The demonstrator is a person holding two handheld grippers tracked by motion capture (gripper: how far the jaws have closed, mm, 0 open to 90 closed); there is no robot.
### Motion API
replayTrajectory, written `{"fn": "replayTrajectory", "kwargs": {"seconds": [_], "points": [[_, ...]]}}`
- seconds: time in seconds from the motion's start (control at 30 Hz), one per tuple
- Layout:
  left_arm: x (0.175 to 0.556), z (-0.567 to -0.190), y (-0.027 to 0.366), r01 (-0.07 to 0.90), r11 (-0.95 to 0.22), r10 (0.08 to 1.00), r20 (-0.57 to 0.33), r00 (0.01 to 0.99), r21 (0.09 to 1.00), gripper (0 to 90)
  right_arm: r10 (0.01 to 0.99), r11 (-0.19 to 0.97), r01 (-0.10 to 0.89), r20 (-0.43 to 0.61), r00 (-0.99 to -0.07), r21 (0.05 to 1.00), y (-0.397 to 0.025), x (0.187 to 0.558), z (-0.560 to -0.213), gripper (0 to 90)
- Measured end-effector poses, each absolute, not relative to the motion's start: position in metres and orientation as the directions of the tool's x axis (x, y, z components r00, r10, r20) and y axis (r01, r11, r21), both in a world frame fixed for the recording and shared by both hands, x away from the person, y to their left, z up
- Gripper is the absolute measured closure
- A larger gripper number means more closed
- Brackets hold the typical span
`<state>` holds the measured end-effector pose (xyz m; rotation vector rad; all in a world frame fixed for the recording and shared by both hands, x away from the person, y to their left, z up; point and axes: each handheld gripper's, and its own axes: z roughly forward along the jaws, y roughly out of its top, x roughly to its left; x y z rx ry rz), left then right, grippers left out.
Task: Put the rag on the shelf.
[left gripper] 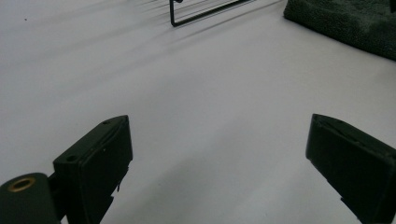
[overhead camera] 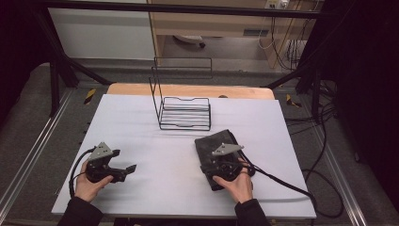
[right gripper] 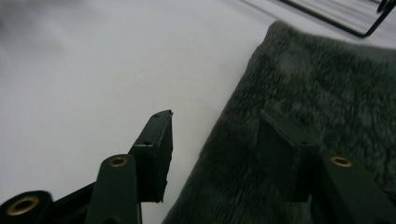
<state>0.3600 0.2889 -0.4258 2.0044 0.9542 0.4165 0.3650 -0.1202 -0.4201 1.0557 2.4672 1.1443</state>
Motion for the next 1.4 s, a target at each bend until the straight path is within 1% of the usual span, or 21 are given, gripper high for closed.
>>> {"fn": "replayTrajectory", "kwargs": {"seconds": [0.1,0.23,0.4,0.53,0.7,0.73,0.87,0.9,0.93,0.97,1.03,1.17,1.4], "points": [[0.360,-0.425,0.288,0.469,-0.346,0.754,-0.057,0.655,0.813,7.1,0.696,0.431,0.529,0.105,-0.711,0.731,-0.127,0.351,-0.423,52.1],[0.359,-0.425,0.288,0.469,-0.347,0.753,-0.057,0.656,0.812,7.2,0.703,0.446,0.551,0.105,-0.704,0.705,-0.134,0.339,-0.434,53.4],[0.359,-0.425,0.288,0.468,-0.350,0.753,-0.054,0.656,0.811,7.2,0.705,0.456,0.541,0.085,-0.704,0.707,-0.139,0.332,-0.441,54.9],[0.359,-0.425,0.288,0.465,-0.351,0.753,-0.050,0.656,0.813,7.3,0.705,0.493,0.523,0.032,-0.708,0.695,-0.140,0.330,-0.442,56.7],[0.359,-0.425,0.288,0.464,-0.351,0.753,-0.049,0.656,0.813,7.3,0.698,0.521,0.503,-0.005,-0.716,0.690,-0.141,0.328,-0.444,58.0],[0.359,-0.425,0.288,0.465,-0.352,0.754,-0.049,0.656,0.813,7.5,0.697,0.530,0.496,-0.021,-0.716,0.687,-0.141,0.328,-0.445,63.4],[0.359,-0.425,0.288,0.464,-0.351,0.753,-0.049,0.656,0.814,7.5,0.698,0.541,0.487,-0.044,-0.715,0.685,-0.141,0.329,-0.446,71.7],[0.359,-0.424,0.288,0.463,-0.352,0.753,-0.048,0.657,0.814,7.5,0.698,0.541,0.487,-0.044,-0.715,0.685,-0.141,0.329,-0.446,71.7],[0.359,-0.425,0.287,0.465,-0.350,0.753,-0.051,0.656,0.814,7.5,0.701,0.539,0.490,-0.042,-0.712,0.685,-0.142,0.330,-0.445,74.4],[0.359,-0.425,0.288,0.463,-0.353,0.753,-0.047,0.657,0.813,7.6,0.705,0.529,0.500,-0.027,-0.709,0.686,-0.143,0.331,-0.445,79.1],[0.359,-0.424,0.288,0.463,-0.351,0.753,-0.049,0.656,0.814,7.5,0.706,0.519,0.508,-0.009,-0.708,0.687,-0.144,0.333,-0.444,81.6],[0.359,-0.424,0.289,0.461,-0.347,0.753,-0.050,0.656,0.816,7.5,0.703,0.511,0.512,0.008,-0.712,0.690,-0.145,0.335,-0.443,83.2],[0.360,-0.424,0.288,0.463,-0.351,0.751,-0.050,0.658,0.814,7.7,0.696,0.437,0.522,0.093,-0.712,0.732,-0.140,0.340,-0.430,84.0]]}}
